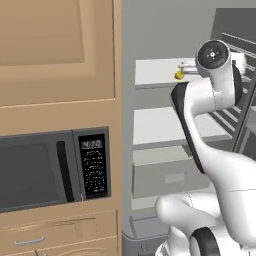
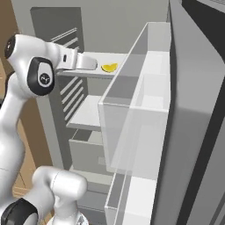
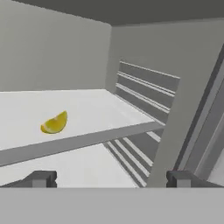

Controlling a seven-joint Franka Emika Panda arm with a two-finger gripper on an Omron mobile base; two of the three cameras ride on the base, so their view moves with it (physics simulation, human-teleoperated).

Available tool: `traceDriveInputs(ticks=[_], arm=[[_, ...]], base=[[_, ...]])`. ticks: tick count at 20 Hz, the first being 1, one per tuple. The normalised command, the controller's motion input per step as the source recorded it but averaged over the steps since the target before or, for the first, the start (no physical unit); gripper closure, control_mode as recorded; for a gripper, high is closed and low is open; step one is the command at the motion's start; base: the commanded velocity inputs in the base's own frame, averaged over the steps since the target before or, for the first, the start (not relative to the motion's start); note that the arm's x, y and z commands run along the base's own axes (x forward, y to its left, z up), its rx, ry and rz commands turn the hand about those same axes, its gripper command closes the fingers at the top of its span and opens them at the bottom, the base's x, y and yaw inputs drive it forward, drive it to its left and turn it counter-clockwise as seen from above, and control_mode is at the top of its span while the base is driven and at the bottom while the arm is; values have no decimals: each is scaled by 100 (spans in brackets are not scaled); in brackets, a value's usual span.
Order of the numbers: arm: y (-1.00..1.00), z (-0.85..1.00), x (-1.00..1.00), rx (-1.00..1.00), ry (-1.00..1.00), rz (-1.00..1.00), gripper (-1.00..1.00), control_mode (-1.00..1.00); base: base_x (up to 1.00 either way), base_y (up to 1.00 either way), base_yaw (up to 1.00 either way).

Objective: There is a bowl on the dining counter. Grab a lemon wedge from the fridge and place it in the bowl. Then get the liquor bottle and glass cup from the cabinet and place them next to the bowl.

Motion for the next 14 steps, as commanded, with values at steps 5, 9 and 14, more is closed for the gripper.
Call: traceDriveInputs(ticks=[5, 9, 14], arm=[[0, -21, 33, 37, 1, 0, -100, -100], [2, -14, 27, 9, -7, 0, -100, -100], [0, -18, 57, 0, -2, 0, -100, -100]], base=[[0, 0, 0], [0, 0, 0], [0, 0, 0]])
